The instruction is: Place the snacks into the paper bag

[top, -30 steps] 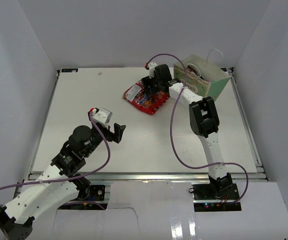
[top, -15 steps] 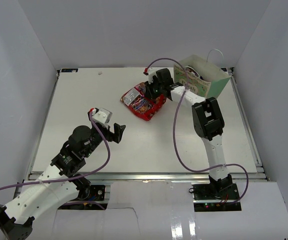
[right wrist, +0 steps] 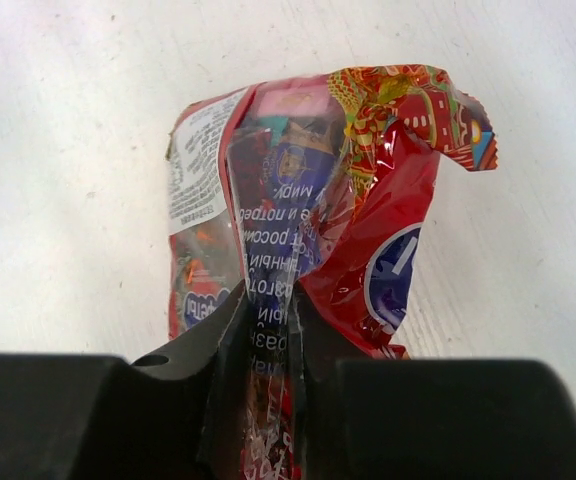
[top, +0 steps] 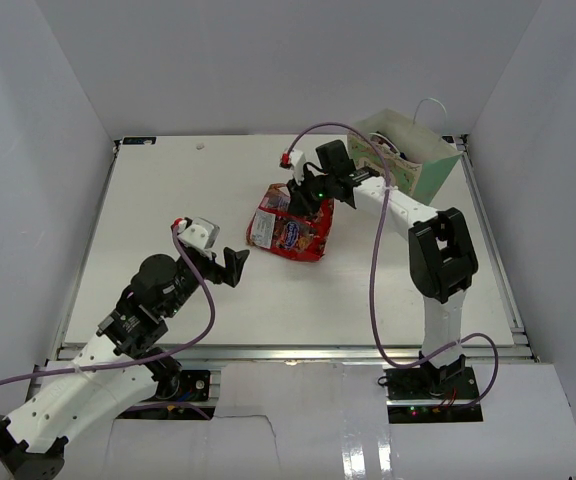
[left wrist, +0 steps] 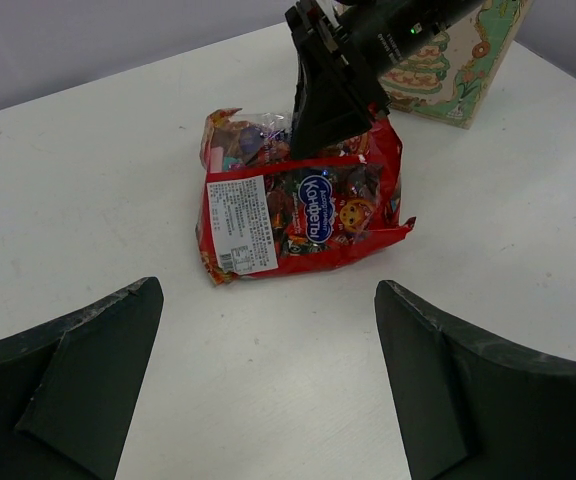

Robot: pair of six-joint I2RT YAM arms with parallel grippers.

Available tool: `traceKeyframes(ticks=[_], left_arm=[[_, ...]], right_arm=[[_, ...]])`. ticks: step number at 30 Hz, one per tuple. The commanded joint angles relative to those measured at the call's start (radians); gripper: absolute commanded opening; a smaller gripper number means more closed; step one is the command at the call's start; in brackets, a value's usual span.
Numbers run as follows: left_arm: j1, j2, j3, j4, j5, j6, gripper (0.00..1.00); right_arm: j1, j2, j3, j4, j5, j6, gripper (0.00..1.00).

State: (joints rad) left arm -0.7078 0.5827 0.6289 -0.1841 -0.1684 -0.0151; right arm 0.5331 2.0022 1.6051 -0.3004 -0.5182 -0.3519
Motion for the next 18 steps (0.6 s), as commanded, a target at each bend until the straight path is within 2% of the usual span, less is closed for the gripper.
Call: traceKeyframes(ticks=[1, 9, 18], left_arm=[[0.007, -0.015, 0.008, -0.009, 0.006, 0.003, 0.98], [0.007, -0.023, 0.006, -0.009, 0.006, 0.001, 0.98], [0.007, -0.027, 0.008, -0.009, 0.007, 0.001, 0.98]], right_arm=[[-0.005, -0.115, 0.018, 0.012, -0.049, -0.088, 0.08], [-0.004, -0.198, 0.05, -0.078, -0.019, -0.18, 0.08], [-0.002, -0.302, 0.125, -0.14, -0.046, -0.179, 0.08]])
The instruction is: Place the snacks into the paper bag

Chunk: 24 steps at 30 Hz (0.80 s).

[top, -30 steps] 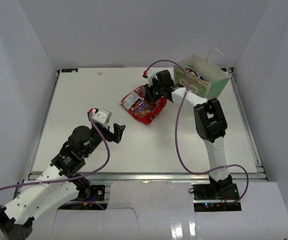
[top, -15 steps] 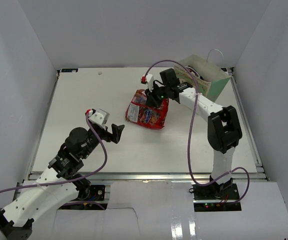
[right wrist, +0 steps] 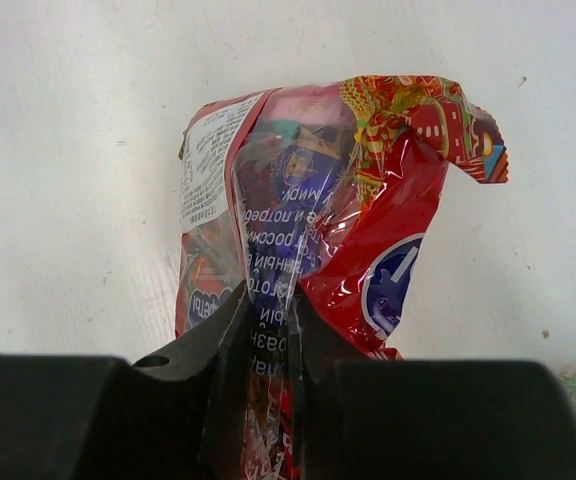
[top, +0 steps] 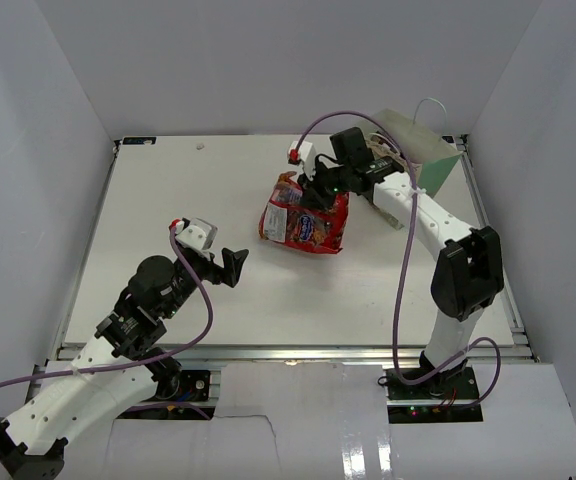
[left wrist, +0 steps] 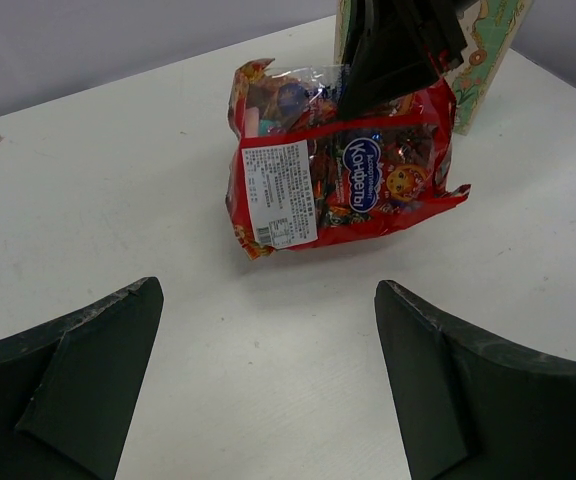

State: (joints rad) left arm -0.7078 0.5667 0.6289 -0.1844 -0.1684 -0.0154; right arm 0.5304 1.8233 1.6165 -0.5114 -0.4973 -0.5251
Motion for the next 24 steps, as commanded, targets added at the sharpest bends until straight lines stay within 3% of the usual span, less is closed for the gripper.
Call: traceKeyframes(ticks=[1, 12, 19, 24], left_arm=[[0.007, -0.01, 0.008, -0.009, 0.009, 0.0, 0.98], [0.007, -0.016, 0.008, -0.009, 0.009, 0.0, 0.98], [0.007, -0.016, 0.006, -0.007, 0.01, 0.0, 0.98], [0.007, -0.007, 0.005, -0.007, 0.006, 0.0, 0.98]], right_arm=[[0.0, -0.133, 0.124, 0.067, -0.067, -0.006, 0.08], [-0.02, -0.216, 0.374, 0.024, 0.08, -0.039, 0.08], [-0.115, -0.193, 0.592, 0.051, 0.123, -0.027, 0.08], [-0.174, -0.173, 0.658, 0.119, 0.175, -0.023, 0.08]])
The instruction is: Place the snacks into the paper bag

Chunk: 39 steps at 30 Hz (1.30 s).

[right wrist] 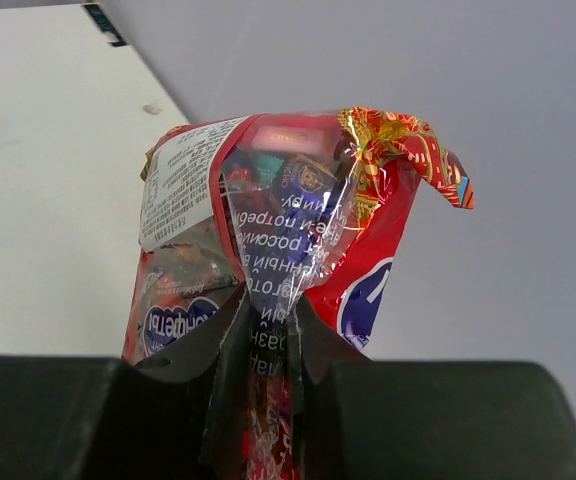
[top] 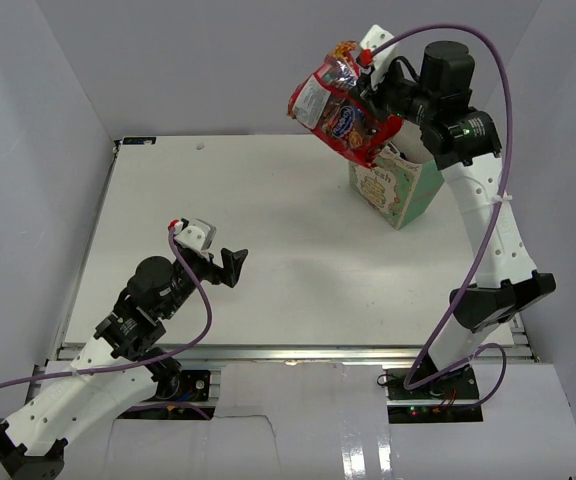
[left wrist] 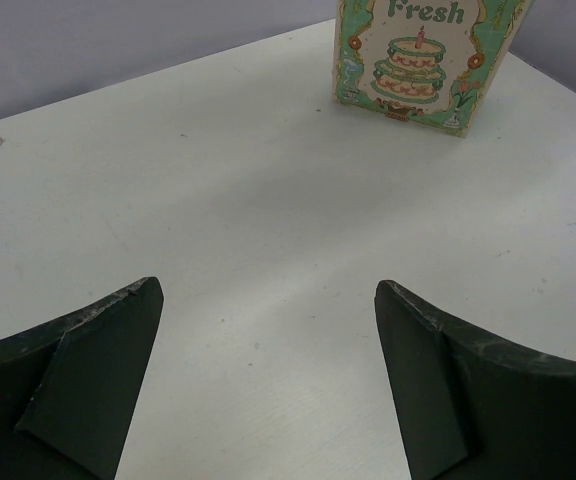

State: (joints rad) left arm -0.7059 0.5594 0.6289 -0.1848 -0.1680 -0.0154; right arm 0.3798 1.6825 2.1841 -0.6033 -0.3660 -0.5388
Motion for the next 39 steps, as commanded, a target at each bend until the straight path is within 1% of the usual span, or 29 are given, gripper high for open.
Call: traceKeyframes(ticks=[1, 5, 9, 14, 19, 33, 39], left_arm=[[0.006, 0.004, 0.005, -0.008, 0.004, 0.0, 0.98], [0.006, 0.008, 0.005, -0.008, -0.004, 0.002, 0.98], [0.006, 0.01, 0.003, -0.008, -0.008, 0.002, 0.98], [0.006, 0.013, 0.003, -0.008, -0.004, 0.002, 0.98], [0.006, 0.01, 0.005, -0.008, 0.004, 0.002, 0.98], [0.006, 0.011, 0.006, -0.008, 0.018, 0.002, 0.98], [0.006, 0.013, 0.008, -0.01, 0.018, 0.002, 0.98]], right_arm=[[-0.03, -0.03, 0.095, 0.236, 0.053, -0.009, 0.08], [-0.088, -0.003, 0.141, 0.296, 0.093, 0.011, 0.08], [-0.177, 0.022, 0.19, 0.349, 0.11, 0.042, 0.08], [-0.246, 0.029, 0.191, 0.385, 0.133, 0.033, 0.08], [-0.249, 0.01, 0.114, 0.392, 0.137, -0.021, 0.08], [-0.249, -0.018, 0.005, 0.356, 0.179, -0.174, 0.08], [-0.246, -0.01, -0.026, 0.33, 0.199, -0.294, 0.08]])
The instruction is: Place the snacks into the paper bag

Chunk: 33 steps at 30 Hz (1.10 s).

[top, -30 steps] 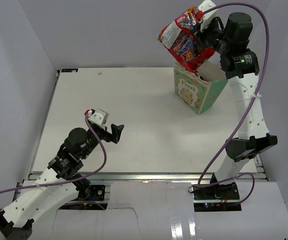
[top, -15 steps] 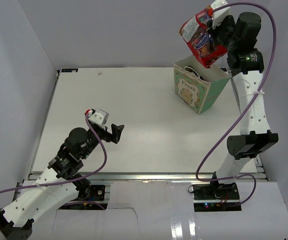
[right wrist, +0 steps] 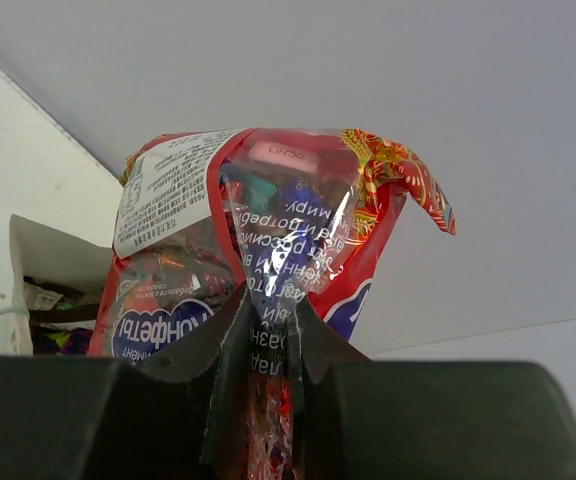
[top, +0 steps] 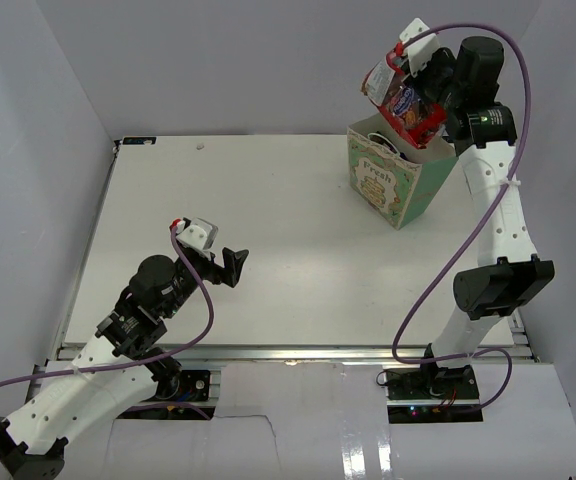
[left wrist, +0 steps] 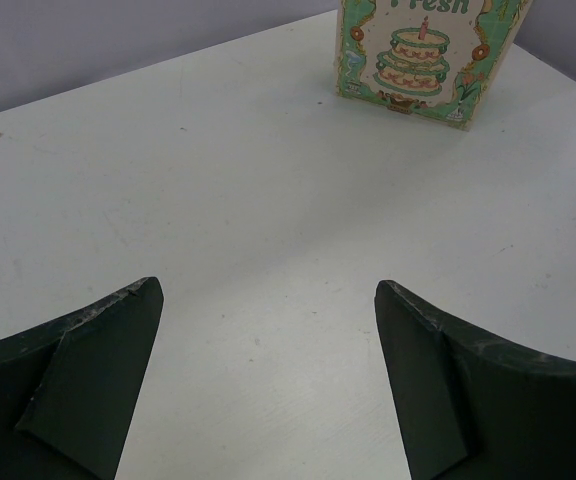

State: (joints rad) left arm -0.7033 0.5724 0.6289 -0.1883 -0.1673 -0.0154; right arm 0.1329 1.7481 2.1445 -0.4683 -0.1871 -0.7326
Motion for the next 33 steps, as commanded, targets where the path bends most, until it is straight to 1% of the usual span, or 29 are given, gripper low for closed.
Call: traceKeyframes(ticks=[1, 10, 15, 23, 27, 33], left_arm=[[0.005, 0.0, 0.006, -0.005, 0.017, 0.002, 0.98], [0.004, 0.003, 0.006, -0.005, 0.018, 0.0, 0.98], [0.004, 0.003, 0.006, -0.005, 0.018, 0.0, 0.98], [0.004, 0.003, 0.006, -0.005, 0.018, 0.002, 0.98], [0.004, 0.003, 0.006, -0.005, 0.017, 0.002, 0.98], [0.004, 0.004, 0.006, -0.007, 0.014, 0.002, 0.98]], right_arm=[[0.001, -0.079, 0.005, 0.195, 0.023, -0.123, 0.08], [0.014, -0.121, -0.092, 0.221, 0.017, -0.206, 0.08], [0.024, -0.124, -0.097, 0.203, 0.026, -0.255, 0.08], [0.028, -0.157, -0.167, 0.237, 0.028, -0.343, 0.08], [0.03, -0.153, -0.169, 0.246, 0.026, -0.373, 0.08], [0.033, -0.151, -0.205, 0.278, 0.014, -0.462, 0.08]])
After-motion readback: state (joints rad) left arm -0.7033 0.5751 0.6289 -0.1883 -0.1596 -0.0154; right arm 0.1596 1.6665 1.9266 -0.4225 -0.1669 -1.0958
